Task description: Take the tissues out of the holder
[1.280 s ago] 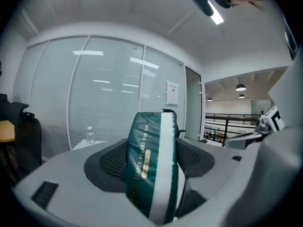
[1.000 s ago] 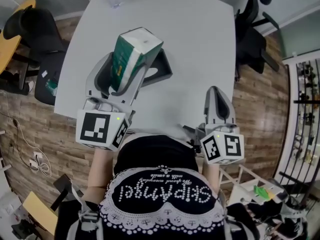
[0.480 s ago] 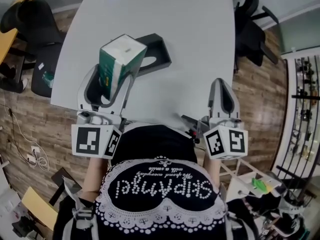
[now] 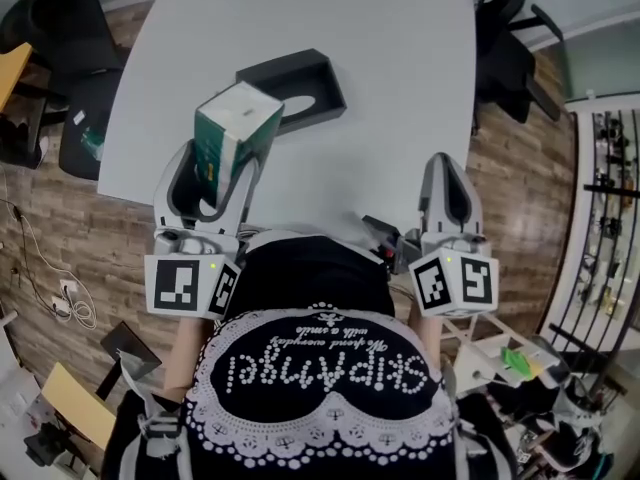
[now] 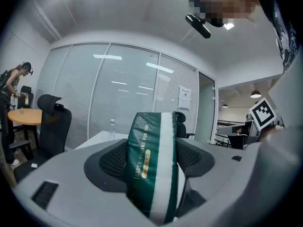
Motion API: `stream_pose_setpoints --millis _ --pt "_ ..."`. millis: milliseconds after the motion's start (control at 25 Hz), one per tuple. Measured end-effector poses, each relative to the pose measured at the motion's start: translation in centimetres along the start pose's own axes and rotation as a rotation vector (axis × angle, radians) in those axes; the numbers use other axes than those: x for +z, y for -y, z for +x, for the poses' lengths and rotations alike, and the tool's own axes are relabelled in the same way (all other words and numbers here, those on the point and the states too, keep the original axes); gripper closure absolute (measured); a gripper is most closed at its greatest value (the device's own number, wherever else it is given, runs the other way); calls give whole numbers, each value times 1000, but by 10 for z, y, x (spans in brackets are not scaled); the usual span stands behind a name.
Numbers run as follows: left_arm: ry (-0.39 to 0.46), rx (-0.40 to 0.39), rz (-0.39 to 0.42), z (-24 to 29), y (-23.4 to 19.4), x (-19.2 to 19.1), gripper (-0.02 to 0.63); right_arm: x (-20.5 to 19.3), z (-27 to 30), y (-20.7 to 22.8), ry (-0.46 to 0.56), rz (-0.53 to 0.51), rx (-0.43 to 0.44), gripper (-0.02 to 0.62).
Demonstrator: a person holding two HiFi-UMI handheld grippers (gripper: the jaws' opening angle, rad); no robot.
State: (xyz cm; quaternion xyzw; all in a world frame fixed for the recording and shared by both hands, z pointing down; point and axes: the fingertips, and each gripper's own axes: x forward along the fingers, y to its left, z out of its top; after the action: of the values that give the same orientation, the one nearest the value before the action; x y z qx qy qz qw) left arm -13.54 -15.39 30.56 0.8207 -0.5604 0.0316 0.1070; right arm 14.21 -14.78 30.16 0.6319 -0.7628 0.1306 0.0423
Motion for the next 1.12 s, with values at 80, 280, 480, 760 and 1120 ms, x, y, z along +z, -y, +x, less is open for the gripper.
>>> stream_pose_setpoints --millis 80,280,480,760,1120 --pt "-11 5 -8 -2 0 -5 272 -1 -1 0 -2 3 0 561" --pt "-16 4 3 0 -1 -8 272 -2 -2 2 -4 4 -5 561" --pt "-17 -2 0 5 1 -8 272 -2 -3 7 -8 8 -20 561" --pt "-16 -9 1 5 3 -6 272 -4 -5 7 -13 8 -25 561" --pt "-21 -14 5 6 4 -6 272 -4 -5 9 -16 10 -29 561"
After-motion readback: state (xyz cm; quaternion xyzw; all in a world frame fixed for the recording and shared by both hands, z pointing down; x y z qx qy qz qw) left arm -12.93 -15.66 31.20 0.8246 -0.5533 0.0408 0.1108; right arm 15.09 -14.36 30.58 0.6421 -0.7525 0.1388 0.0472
